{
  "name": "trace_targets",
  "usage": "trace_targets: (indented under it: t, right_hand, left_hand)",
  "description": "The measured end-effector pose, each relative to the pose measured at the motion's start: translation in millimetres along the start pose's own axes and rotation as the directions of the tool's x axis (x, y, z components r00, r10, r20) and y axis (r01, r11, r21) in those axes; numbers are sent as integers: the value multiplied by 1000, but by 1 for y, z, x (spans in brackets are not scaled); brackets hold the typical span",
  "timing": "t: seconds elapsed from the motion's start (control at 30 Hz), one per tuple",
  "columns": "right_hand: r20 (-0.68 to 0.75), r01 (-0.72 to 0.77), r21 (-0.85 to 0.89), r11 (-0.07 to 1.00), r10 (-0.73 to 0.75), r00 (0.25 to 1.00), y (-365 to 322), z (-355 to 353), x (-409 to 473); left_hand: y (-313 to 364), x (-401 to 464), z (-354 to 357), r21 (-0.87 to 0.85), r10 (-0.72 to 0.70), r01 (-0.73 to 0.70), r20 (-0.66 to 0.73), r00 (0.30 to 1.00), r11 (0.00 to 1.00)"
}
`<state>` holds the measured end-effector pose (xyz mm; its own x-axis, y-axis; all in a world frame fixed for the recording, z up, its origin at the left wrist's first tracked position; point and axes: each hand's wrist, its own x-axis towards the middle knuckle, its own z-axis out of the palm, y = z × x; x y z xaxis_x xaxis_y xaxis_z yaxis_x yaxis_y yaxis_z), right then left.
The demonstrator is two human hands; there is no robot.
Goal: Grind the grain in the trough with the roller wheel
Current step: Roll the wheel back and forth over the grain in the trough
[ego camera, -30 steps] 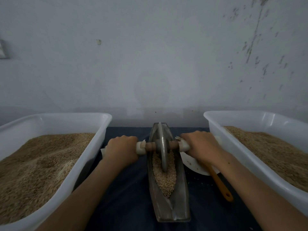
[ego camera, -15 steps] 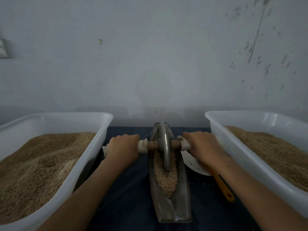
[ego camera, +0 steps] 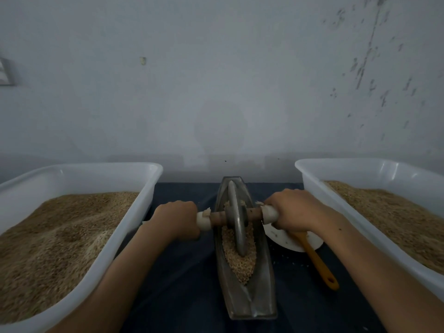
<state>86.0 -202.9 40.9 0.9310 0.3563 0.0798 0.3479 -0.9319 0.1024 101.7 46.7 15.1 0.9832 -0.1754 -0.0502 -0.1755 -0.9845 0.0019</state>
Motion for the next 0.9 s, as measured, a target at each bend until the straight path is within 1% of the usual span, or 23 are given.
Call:
trace_targets:
  t: [0.1, 0.17, 0.23, 0.3, 0.33, 0.4, 0.5, 0.57, 0.63, 0.7, 0.77, 0.83, 0.9]
  right_hand:
    - [-146, -30, -39, 999, 24, 989, -1, 9, 3]
    - [-266, -52, -64, 997, 33, 963, -2, 18, 7]
    - [-366, -71, -83, 994, 35, 930, -1, 26, 10]
    - [-407, -77, -86, 993, 36, 913, -1, 29, 11]
    - [-403, -75, -84, 994, 35, 915, 0, 30, 11]
    - [-341, -63, -71, 995, 35, 939, 1, 26, 10]
    - [-128, -26, -13, 1000, 24, 991, 2, 12, 5]
    - [14, -13, 12, 1000, 13, 1000, 3, 4, 3]
    - [85, -14, 29, 999, 11, 996, 3, 2, 2]
    - [77, -17, 39, 999, 14, 997, 3, 3, 1]
    - [16, -25, 39, 999, 25, 1000, 3, 7, 2]
    - [-92, -42, 30, 999, 45, 995, 2, 13, 3]
    - [-229, -67, 5, 998, 67, 971, 1, 21, 6]
  left_hand:
    - [1, 1, 1, 12, -20, 20, -70, 997, 1000]
    - [2, 0, 4, 3, -14, 15, -178, 984, 1000]
    - [4, -3, 6, 3, -5, 6, -300, 954, 1000]
    - [6, -5, 8, 22, 1, 7, -381, 925, 1000]
    - [6, -6, 8, 26, 4, 6, -390, 921, 1000]
    - [7, -7, 6, 31, 4, 7, -345, 939, 999]
    - [6, -6, 1, 43, 5, 4, -219, 976, 999]
    - [6, -5, -2, 63, 4, 5, -130, 992, 998]
    - [6, -4, -4, 87, 5, 3, -92, 996, 996]
    - [6, -3, -4, 96, 8, 2, -101, 995, 995]
    - [6, -2, -2, 87, 10, 2, -132, 991, 996]
    - [5, -2, 2, 73, 27, -11, -217, 976, 997]
    - [4, -4, 6, 62, 55, -36, -339, 939, 997]
